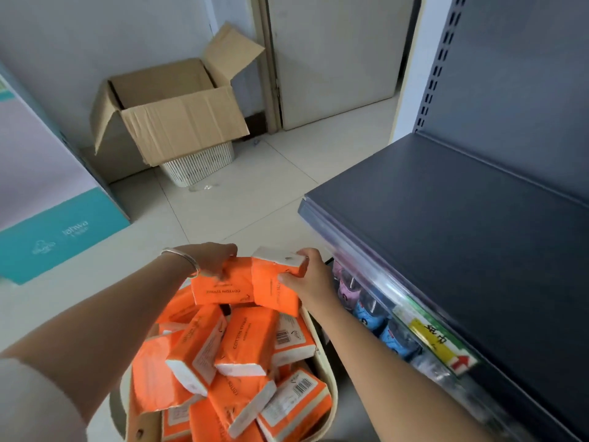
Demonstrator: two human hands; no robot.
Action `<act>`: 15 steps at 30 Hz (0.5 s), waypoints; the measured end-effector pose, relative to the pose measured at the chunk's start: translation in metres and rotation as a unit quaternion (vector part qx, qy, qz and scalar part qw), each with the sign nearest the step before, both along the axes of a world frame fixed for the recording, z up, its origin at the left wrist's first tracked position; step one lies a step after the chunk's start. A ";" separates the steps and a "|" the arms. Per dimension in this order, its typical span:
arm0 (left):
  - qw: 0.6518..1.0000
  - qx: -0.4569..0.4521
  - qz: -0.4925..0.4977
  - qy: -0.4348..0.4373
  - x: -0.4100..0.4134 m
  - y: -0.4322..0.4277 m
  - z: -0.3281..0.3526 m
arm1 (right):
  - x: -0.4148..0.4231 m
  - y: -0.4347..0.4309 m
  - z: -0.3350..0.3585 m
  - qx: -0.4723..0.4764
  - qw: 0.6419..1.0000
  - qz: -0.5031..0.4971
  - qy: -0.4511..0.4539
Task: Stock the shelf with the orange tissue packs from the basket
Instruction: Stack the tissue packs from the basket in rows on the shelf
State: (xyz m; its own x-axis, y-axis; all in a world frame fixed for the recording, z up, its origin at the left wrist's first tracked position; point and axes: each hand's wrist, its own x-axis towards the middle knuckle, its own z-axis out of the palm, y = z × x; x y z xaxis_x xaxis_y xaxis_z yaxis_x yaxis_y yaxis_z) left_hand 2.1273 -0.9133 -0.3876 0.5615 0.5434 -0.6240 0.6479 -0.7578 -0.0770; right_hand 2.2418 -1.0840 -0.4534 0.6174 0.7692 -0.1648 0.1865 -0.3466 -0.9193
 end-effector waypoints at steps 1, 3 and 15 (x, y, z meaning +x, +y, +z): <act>1.000 0.001 -0.007 0.001 0.003 -0.001 0.004 | -0.002 -0.007 0.005 0.004 1.000 -0.013 0.016; 1.000 0.009 -0.017 -0.017 0.004 -0.006 0.013 | -0.007 -0.019 0.015 0.004 0.999 -0.023 0.034; 0.923 0.016 0.053 -0.382 -0.045 -0.063 0.080 | -0.044 -0.078 0.122 0.019 0.989 -0.104 -0.104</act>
State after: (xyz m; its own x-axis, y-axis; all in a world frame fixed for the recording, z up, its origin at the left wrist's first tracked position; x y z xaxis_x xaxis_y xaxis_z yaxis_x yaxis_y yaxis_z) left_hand 2.0828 -0.9762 -0.3080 0.7736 0.6316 -0.0511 0.5926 -0.6925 0.4114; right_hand 2.1979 -1.1617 -0.3309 0.7801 0.6255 0.0087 0.3011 -0.3634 -0.8816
